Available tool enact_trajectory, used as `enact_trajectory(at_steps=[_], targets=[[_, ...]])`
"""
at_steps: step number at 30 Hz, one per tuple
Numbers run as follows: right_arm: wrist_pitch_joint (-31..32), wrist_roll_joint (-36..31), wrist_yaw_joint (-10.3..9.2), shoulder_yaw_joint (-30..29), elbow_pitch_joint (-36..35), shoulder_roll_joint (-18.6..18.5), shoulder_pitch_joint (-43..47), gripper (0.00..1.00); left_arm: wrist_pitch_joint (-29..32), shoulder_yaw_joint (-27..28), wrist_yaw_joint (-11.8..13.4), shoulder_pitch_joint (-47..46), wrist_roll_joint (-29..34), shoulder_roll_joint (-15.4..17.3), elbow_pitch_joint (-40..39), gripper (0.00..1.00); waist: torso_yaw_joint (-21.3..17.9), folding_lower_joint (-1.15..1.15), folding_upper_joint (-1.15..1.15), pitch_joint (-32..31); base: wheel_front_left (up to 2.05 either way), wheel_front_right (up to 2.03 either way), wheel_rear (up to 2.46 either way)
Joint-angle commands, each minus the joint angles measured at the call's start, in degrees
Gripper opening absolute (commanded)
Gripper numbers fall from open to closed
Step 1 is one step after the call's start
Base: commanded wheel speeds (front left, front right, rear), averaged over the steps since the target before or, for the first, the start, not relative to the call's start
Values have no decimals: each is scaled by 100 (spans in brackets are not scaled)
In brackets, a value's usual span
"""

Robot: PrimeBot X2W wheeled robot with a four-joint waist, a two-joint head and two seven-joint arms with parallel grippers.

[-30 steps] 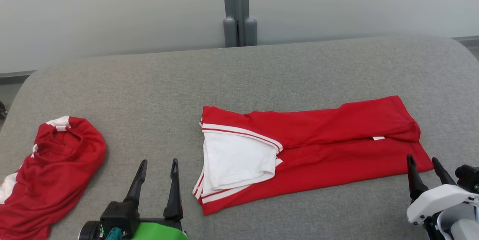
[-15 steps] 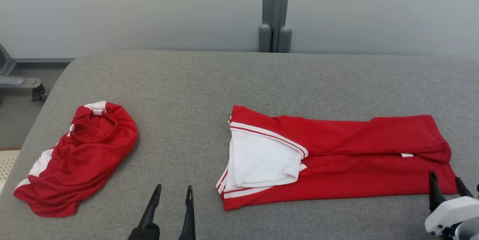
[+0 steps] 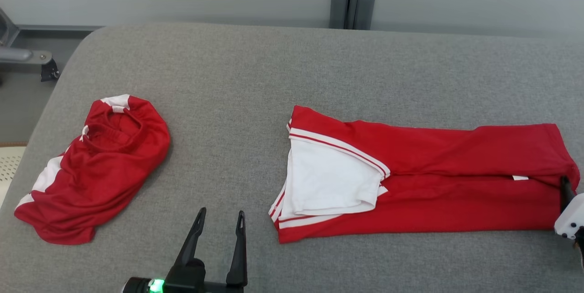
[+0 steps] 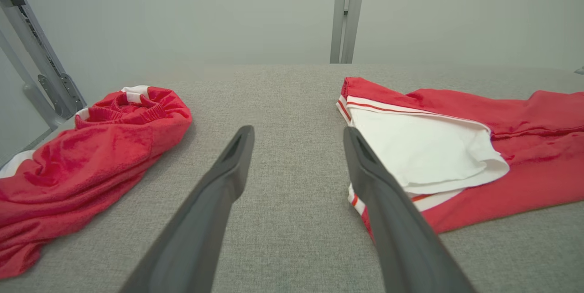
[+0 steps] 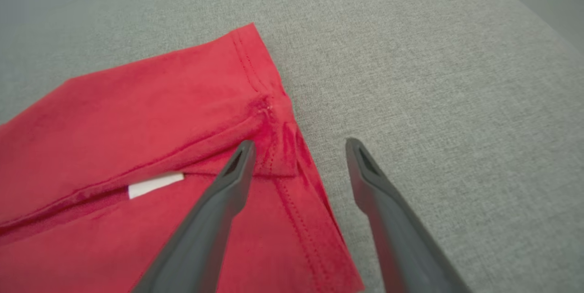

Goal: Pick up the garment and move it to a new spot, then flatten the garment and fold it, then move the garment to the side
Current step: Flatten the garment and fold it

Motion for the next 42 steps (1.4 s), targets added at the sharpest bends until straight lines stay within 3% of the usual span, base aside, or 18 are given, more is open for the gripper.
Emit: enact_trajectory(at_steps=[1, 6, 8, 9, 10, 11, 14, 23, 31, 37, 42], targets=[[46, -65, -9, 11, 99, -41, -169, 100, -18, 43, -43, -137, 44, -26, 19, 100, 6, 0, 0, 221, 0, 0, 0], [151, -63, -9, 94, 439, -84, -483, 100, -18, 72, -140, -252, 137, -114, 40, 100, 23, 0, 0, 436, 0, 0, 0], [250, -66, -11, 96, 628, -102, -547, 71, -18, 80, -176, -296, 176, -138, 55, 100, 43, 0, 0, 494, 0, 0, 0], [315, -38, -12, 104, 728, -78, -560, 45, -18, 91, -201, -314, 185, -147, 64, 100, 48, 0, 0, 516, 0, 0, 0], [383, -8, -13, 106, 819, -59, -556, 34, -18, 101, -211, -322, 197, -159, 69, 100, 52, 0, 0, 527, 0, 0, 0], [459, 4, -14, 141, 902, -31, -543, 0, -18, 111, -221, -332, 202, -175, 80, 100, 53, 0, 0, 536, 0, 0, 0], [469, 33, -17, 237, 974, -64, -496, 0, -18, 148, -247, -332, 227, -207, 101, 100, 34, 0, 0, 530, 0, 0, 0], [-64, -519, -16, 551, 883, -705, -621, 0, -18, 257, -317, -260, 283, -266, 120, 100, -228, 0, 0, 438, 0, 0, 0], [-314, -1648, -13, 614, 663, -1397, -919, 0, -18, 405, -357, -179, 339, -275, 117, 100, -505, 0, 0, 319, 0, 0, 0], [-142, -2158, -12, 481, -5, -1122, -1110, 0, -18, 440, -388, -132, 337, -297, 171, 100, -643, 0, 0, 174, 0, 0, 0], [349, -2530, -11, 417, -1108, -540, -754, 0, -18, 421, -421, -92, 288, -308, 232, 100, -625, 0, 0, 37, 0, 0, 0]])
